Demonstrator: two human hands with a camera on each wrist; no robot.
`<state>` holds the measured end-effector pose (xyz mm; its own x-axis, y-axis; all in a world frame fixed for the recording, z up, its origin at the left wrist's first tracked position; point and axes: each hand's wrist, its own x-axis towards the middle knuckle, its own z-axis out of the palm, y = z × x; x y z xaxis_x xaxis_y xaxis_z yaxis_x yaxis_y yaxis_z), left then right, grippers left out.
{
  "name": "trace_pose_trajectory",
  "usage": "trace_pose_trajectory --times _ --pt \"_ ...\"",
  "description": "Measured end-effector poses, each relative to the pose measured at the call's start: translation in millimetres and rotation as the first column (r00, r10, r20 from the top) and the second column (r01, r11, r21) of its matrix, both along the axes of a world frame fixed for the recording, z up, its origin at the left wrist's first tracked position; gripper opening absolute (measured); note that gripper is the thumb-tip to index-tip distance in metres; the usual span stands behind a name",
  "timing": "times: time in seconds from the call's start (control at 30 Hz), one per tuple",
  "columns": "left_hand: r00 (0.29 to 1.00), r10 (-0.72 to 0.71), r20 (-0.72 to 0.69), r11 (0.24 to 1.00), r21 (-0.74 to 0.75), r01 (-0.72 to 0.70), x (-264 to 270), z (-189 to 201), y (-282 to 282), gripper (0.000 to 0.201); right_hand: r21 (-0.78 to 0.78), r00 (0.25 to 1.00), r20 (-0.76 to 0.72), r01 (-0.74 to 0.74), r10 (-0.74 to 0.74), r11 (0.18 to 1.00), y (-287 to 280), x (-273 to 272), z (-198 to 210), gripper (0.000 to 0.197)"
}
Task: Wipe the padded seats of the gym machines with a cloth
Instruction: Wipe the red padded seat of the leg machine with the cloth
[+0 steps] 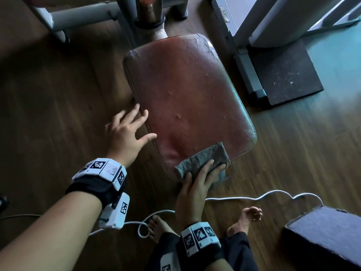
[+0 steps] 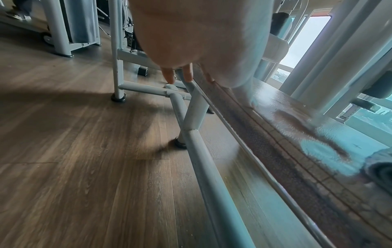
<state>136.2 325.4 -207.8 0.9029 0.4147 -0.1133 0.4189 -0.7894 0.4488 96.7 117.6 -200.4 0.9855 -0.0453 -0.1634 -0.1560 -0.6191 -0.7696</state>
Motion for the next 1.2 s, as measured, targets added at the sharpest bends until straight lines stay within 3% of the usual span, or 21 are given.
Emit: trace_pose_trajectory --times 0.1,0.23,0.33,0.4,0.5,0.57,0.63,0.67,0.7,0.73,0.77,0.83,0.9,0.93,1.03,1.2 --pt "1.000 0.005 -0.009 1.000 -0.008 -0.005 0 2 -1 0.064 -0.007 1.000 -0.010 -0.007 0.007 1.000 -7 13 1 0.068" --pt "0.998 0.033 -0.047 0.998 -0.042 -0.035 1 5 -2 0.065 -0.289 0.997 -0.050 -0.062 0.050 0.955 -39 62 -5 0.068" --pt "0.996 0.054 -0.068 0.995 -0.076 -0.059 2 6 -7 0.066 -0.434 0.979 -0.130 -0.199 0.157 0.879 -59 110 3 0.067" --pt "0.995 0.087 -0.046 0.983 -0.157 -0.093 6 8 -9 0.064 -0.480 0.925 -0.188 -0.379 0.329 0.791 -62 136 9 0.064" --pt "0.987 0.161 -0.028 0.942 -0.294 -0.162 10 13 -10 0.055 -0.518 0.755 -0.222 -0.627 0.617 0.581 -51 156 16 0.066" --pt "0.980 0.192 -0.045 0.912 -0.360 -0.196 7 17 -10 0.051 -0.557 0.554 -0.203 -0.743 0.807 0.370 -43 155 20 0.067" --pt "0.964 0.243 -0.106 0.859 -0.438 -0.264 -1 20 -16 0.049 -0.566 0.296 -0.189 -0.812 0.936 0.142 -44 159 28 0.064" --pt "0.954 0.268 -0.133 0.837 -0.457 -0.299 -7 19 -21 0.048 -0.563 0.201 -0.167 -0.823 0.965 0.073 -48 167 32 0.062" --pt "0.947 0.292 -0.134 0.836 -0.446 -0.321 -12 17 -28 0.048 -0.559 0.159 -0.129 -0.827 0.979 0.061 -54 176 36 0.059" --pt "0.944 0.315 -0.099 0.853 -0.406 -0.328 -16 17 -37 0.048 -0.550 0.175 -0.085 -0.829 0.981 0.100 -61 187 40 0.058" --pt "0.940 0.340 -0.023 0.884 -0.332 -0.328 -18 20 -48 0.047 -0.539 0.246 -0.042 -0.822 0.968 0.185 -69 199 44 0.057" --pt "0.936 0.299 0.187 0.954 -0.079 -0.289 -16 30 -74 0.044 -0.490 0.467 0.012 -0.768 0.884 0.412 -87 222 47 0.059" --pt "0.961 0.100 0.258 0.982 0.132 -0.138 -5 42 -104 0.045 -0.375 0.652 -0.016 -0.706 0.758 0.600 -107 241 43 0.060" --pt "0.975 -0.021 0.223 0.982 0.188 -0.022 3 45 -119 0.048 -0.327 0.706 -0.054 -0.680 0.706 0.656 -117 246 40 0.057" --pt "0.982 -0.190 -0.010 0.957 0.219 0.188 27 39 -154 0.064 -0.292 0.712 -0.135 -0.693 0.689 0.659 -136 243 29 0.052" --pt "0.984 -0.068 -0.164 0.970 0.218 0.103 48 13 -181 0.068 -0.312 0.684 -0.213 -0.724 0.698 0.615 -146 236 23 0.060"
